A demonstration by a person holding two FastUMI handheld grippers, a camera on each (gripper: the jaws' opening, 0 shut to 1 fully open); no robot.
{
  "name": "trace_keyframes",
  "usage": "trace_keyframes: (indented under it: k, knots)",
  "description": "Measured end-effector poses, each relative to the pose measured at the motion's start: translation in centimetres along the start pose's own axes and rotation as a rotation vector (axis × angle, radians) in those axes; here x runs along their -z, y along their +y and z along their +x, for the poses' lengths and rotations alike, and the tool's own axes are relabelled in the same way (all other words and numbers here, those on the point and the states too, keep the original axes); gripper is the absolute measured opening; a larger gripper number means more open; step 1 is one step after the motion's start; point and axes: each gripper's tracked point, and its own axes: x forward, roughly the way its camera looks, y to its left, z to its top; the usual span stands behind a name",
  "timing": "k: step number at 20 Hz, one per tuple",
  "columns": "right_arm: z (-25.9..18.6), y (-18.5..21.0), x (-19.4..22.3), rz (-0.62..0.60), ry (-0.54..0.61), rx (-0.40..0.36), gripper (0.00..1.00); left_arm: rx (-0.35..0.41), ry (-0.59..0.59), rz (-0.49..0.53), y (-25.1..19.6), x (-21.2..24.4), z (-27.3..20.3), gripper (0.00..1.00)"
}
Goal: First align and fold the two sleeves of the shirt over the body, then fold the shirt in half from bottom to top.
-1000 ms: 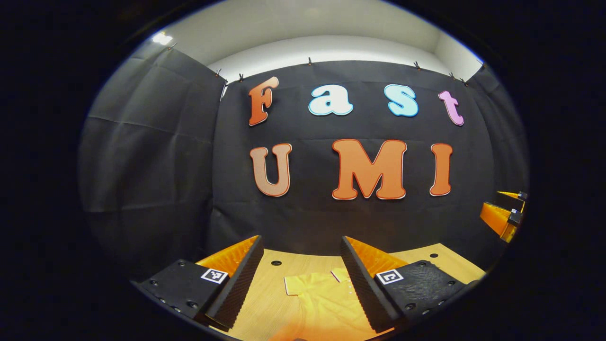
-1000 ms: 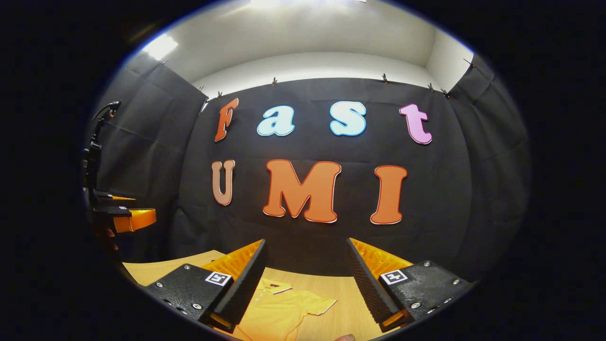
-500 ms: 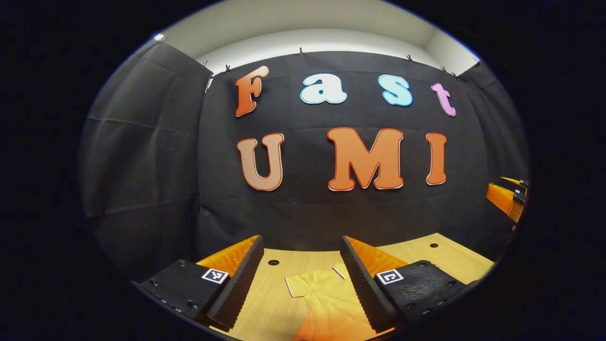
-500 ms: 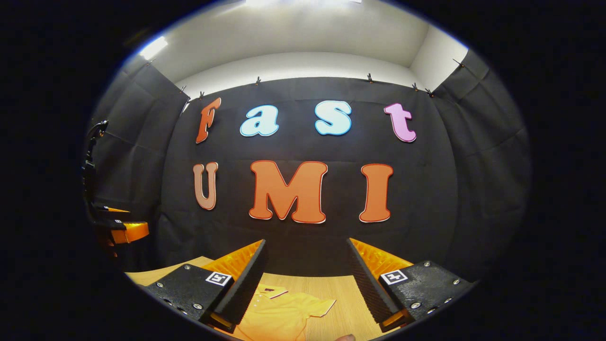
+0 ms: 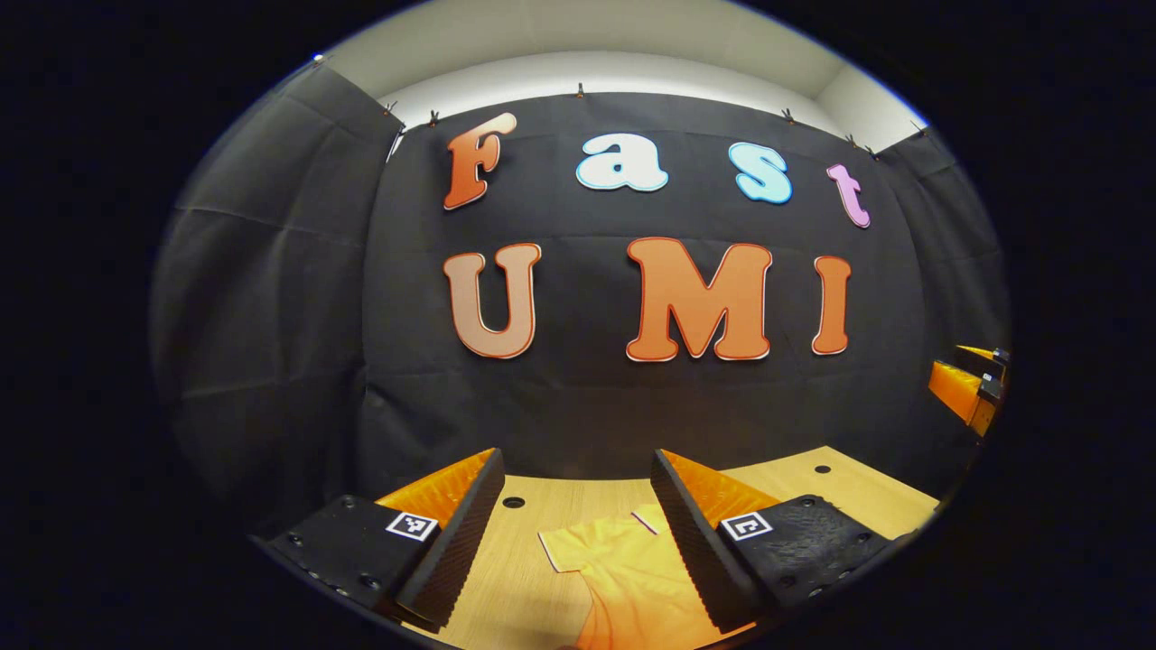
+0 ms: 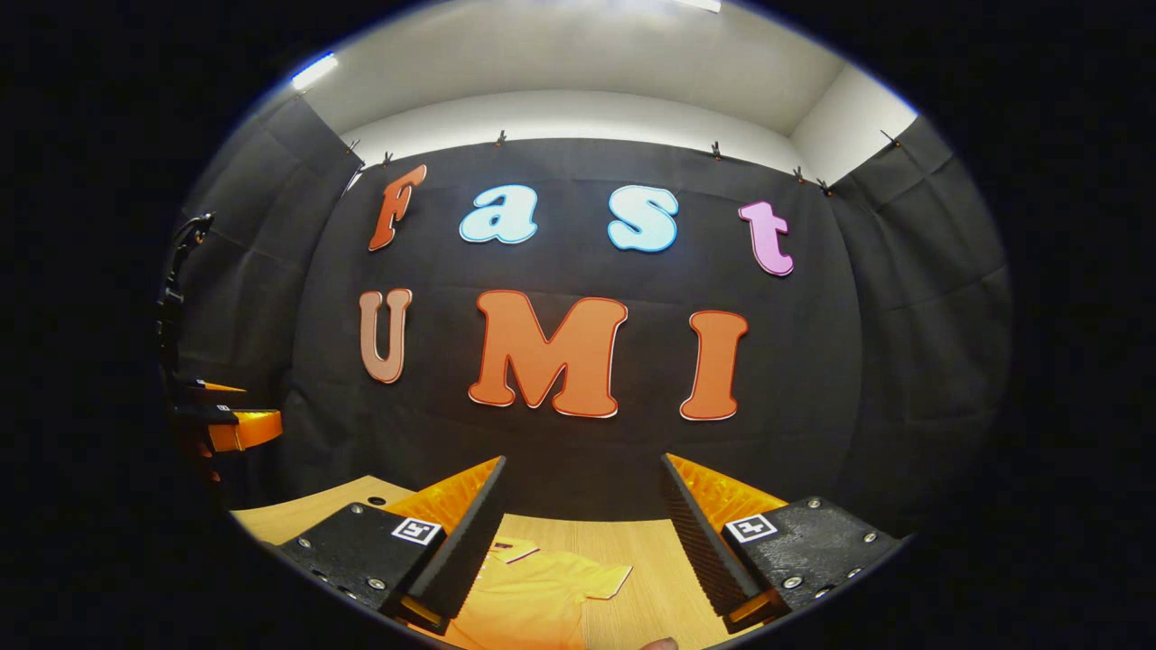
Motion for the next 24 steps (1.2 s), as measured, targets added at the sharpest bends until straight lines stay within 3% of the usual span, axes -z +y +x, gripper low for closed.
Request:
trace_keyframes:
  k: [6,12,16,24]
  knots:
    - [0.6,0.5,0.3,0.030,0.010,0.052,0.98,0.036,0.012,0.003,1.4,0.3,2.1,0.98]
    - [2.0,-0.8,2.0,0.024,0.046,0.154,0.98,0.098,-0.036,0.003,1.4,0.0,2.1,0.98]
    - [3.7,-1.0,4.6,0.035,0.129,0.145,0.98,0.130,-0.061,0.014,-0.3,-0.6,1.8,0.98]
    - [9.4,-3.6,14.1,0.026,0.391,0.103,0.99,0.048,-0.065,0.051,-2.8,-1.1,2.4,0.98]
